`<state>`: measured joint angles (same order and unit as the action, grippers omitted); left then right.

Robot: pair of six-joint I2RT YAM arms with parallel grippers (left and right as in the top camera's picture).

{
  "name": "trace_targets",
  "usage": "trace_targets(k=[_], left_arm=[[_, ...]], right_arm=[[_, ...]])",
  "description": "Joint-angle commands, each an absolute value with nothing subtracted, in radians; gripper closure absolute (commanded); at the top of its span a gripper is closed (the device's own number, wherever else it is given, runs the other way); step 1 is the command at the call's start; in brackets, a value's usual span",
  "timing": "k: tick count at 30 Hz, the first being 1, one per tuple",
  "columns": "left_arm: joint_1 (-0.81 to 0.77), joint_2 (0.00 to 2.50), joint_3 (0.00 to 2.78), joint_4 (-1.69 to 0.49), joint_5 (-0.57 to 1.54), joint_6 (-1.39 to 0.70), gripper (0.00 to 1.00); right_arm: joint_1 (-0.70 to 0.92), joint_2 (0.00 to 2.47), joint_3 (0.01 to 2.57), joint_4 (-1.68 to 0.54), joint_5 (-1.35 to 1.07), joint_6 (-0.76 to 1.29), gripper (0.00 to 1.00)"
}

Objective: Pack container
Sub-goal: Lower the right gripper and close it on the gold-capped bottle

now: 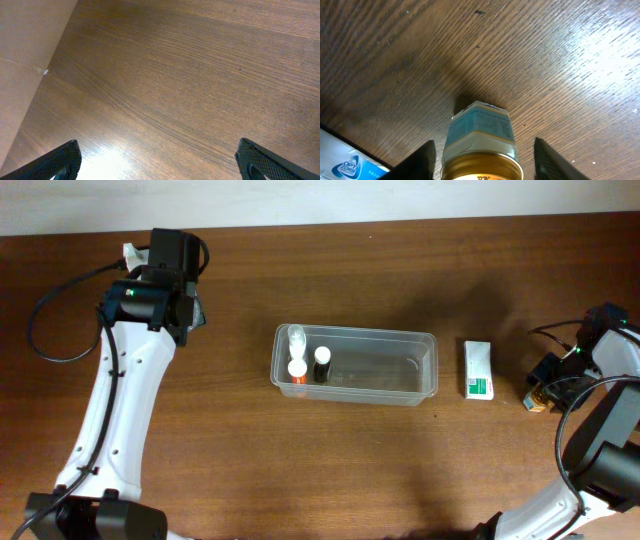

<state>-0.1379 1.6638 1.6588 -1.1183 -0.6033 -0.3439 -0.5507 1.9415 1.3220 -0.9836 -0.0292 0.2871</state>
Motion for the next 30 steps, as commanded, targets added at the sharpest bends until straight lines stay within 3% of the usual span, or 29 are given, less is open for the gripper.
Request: trace_targets(k=[1, 25, 30], left_arm=[[-0.134, 1.640, 1.674, -1.120, -0.621, -0.343, 0.01], [-0.134, 1.640, 1.674, -1.120, -0.621, -0.343, 0.01], [-0.134, 1.640, 1.674, -1.120, -0.621, -0.343, 0.00]], right_arm=[[-0.559, 1.949, 1.314, -0.990, -0.059, 0.290, 0.49], [-0.559, 1.950, 1.313, -0.977, -0.060, 0.289, 0.49], [-0.559, 1.950, 1.312, -0.983, -0.061, 0.289, 0.59]])
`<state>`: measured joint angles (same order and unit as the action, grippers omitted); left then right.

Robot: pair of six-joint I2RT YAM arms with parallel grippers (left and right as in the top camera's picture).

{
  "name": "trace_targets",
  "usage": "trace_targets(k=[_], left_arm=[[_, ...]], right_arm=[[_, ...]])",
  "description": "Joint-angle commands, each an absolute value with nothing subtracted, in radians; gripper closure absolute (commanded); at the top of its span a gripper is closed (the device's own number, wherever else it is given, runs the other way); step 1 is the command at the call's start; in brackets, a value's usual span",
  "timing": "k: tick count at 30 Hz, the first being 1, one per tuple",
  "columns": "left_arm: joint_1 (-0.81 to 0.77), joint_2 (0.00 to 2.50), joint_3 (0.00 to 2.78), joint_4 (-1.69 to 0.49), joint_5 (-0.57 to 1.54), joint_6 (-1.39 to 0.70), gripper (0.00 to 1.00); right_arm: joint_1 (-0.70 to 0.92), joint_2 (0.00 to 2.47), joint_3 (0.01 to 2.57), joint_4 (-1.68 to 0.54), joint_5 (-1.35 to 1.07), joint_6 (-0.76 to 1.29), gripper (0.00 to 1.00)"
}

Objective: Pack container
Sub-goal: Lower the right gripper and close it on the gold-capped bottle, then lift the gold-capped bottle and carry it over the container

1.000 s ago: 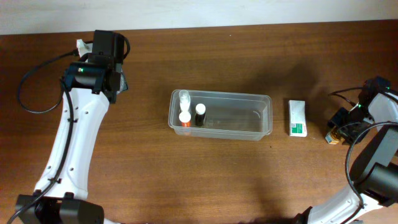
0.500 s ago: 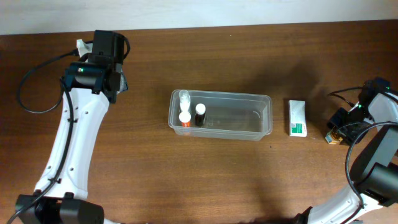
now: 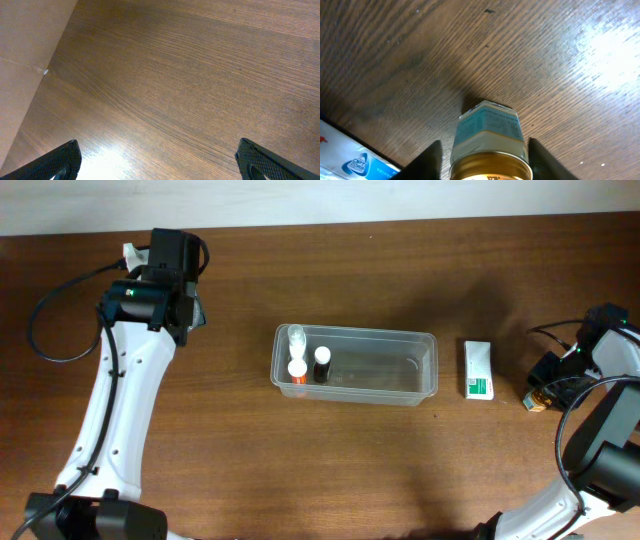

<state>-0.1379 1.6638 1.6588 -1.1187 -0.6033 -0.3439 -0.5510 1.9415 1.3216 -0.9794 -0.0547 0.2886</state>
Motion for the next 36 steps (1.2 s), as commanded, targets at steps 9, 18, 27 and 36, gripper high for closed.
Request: trace_targets(k=[9, 18, 27, 36], left_arm=[[-0.134, 1.640, 1.674, -1.120, -0.621, -0.343, 0.01], [-0.134, 1.640, 1.674, -1.120, -0.621, -0.343, 0.01], [-0.134, 1.640, 1.674, -1.120, -0.621, -0.343, 0.01], [-0.134, 1.640, 1.674, -1.120, -0.621, -0.343, 0.01]], right_arm=[[-0.558, 1.932, 1.315, -0.996, -0.083, 0.289, 0.71], [-0.533, 1.755, 1.454, -1.142, -0.059, 0.255, 0.70], [-0.355, 1.467, 1.556, -1.230, -0.062, 0.249, 0.70], [-0.054, 1.420, 1.554, -1.223, -0.131, 0.332, 0.63]])
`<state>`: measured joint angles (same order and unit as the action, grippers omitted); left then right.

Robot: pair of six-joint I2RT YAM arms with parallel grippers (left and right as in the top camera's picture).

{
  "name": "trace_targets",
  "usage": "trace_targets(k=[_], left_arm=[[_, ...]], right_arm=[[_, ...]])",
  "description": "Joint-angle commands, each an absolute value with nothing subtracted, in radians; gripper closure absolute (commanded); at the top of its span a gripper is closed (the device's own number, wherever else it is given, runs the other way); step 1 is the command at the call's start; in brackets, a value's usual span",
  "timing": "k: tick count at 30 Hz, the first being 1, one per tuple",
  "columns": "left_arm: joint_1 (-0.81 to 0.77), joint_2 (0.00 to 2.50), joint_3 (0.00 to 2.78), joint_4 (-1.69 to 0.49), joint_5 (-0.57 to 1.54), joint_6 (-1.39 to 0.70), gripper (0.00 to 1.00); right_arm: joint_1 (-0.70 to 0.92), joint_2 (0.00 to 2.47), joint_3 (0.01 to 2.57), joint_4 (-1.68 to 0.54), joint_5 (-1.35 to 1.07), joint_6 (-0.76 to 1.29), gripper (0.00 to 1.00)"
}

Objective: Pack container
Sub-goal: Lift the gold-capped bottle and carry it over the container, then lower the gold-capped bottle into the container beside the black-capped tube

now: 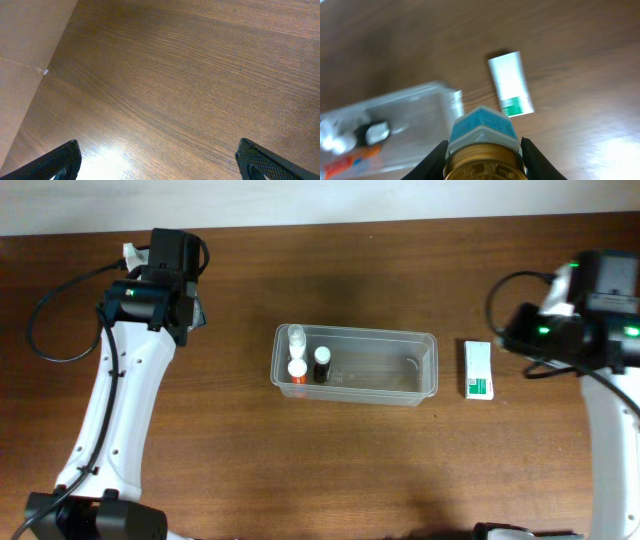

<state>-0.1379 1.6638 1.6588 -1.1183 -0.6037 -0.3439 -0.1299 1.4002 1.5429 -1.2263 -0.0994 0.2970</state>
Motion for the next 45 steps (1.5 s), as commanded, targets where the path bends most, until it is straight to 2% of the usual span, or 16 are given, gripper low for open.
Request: trace_targets(k=[1, 9, 16, 28, 45], left_arm=[[-0.134, 1.640, 1.674, -1.120, -0.621, -0.343, 0.01], [-0.134, 1.640, 1.674, -1.120, -0.621, -0.343, 0.00], [-0.134, 1.640, 1.674, -1.120, -0.621, -0.343, 0.00], [-0.134, 1.640, 1.674, -1.120, -0.621, -0.343, 0.01], [-0.134, 1.640, 1.674, -1.120, -0.621, -0.343, 0.01]], right_arm=[[-0.017, 1.433, 1.554, -1.219, -0.131, 0.340, 0.64], [0.215, 1.550, 1.554, -1.170, -0.120, 0.403, 0.66], [0.350, 1.708, 1.554, -1.115, -0.120, 0.429, 0.67], [0.464, 1.890, 1.554, -1.002, -0.103, 0.482, 0.67], [0.480, 2.004, 1.547, -0.911, -0.041, 0.488, 0.67]])
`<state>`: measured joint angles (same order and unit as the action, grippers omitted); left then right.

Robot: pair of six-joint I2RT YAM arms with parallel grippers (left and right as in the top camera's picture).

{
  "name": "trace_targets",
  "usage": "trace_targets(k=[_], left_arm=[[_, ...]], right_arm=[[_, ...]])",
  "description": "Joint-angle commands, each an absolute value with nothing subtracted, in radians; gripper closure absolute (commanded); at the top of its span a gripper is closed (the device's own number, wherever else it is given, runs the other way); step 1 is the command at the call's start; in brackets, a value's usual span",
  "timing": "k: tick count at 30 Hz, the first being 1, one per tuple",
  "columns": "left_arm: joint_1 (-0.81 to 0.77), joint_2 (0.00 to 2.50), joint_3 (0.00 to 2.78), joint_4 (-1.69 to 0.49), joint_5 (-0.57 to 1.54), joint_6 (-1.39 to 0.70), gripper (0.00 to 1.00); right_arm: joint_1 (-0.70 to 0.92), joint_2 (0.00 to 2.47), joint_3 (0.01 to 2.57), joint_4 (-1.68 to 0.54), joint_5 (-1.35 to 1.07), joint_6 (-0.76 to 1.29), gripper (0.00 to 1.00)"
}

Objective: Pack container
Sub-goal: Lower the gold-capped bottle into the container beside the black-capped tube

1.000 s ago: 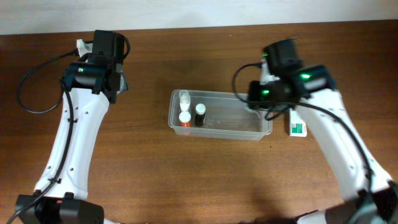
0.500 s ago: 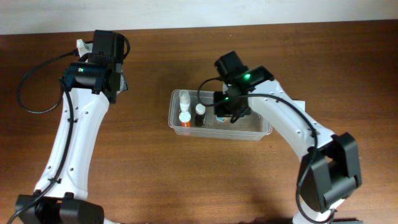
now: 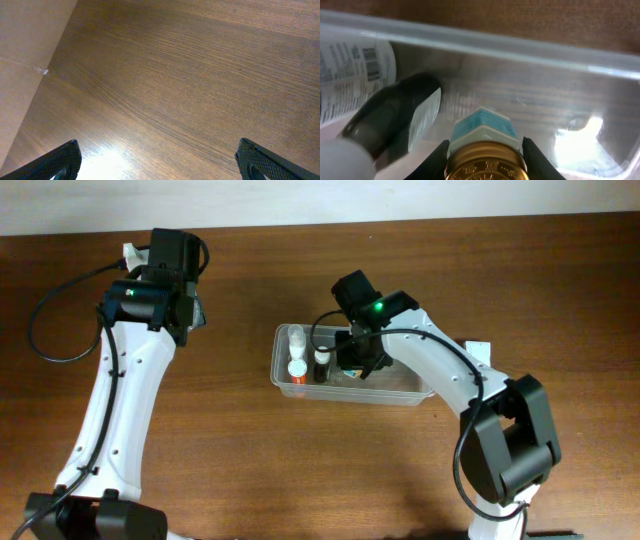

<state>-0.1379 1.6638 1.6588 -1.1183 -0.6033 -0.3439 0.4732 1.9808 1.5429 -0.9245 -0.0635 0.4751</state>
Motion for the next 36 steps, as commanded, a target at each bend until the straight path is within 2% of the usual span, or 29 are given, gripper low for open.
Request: trace_targets(k=[1, 26, 29, 36], left_arm=[[-0.134, 1.640, 1.674, -1.120, -0.621, -0.343, 0.01], [-0.134, 1.640, 1.674, -1.120, -0.621, -0.343, 0.01], [-0.134, 1.640, 1.674, -1.120, -0.621, -0.343, 0.01], [-0.134, 1.640, 1.674, -1.120, -0.621, -0.343, 0.01]], right_arm=[[0.480, 2.008, 1.547, -0.904, -0.040, 0.487, 0.67], [0.477, 2.038, 1.475, -0.778, -0.018, 0.487, 0.66], [0.478, 2.038, 1.475, -0.778, -0.018, 0.487, 0.57], [0.477, 2.038, 1.475, -0.786, -0.019, 0.487, 0.56]])
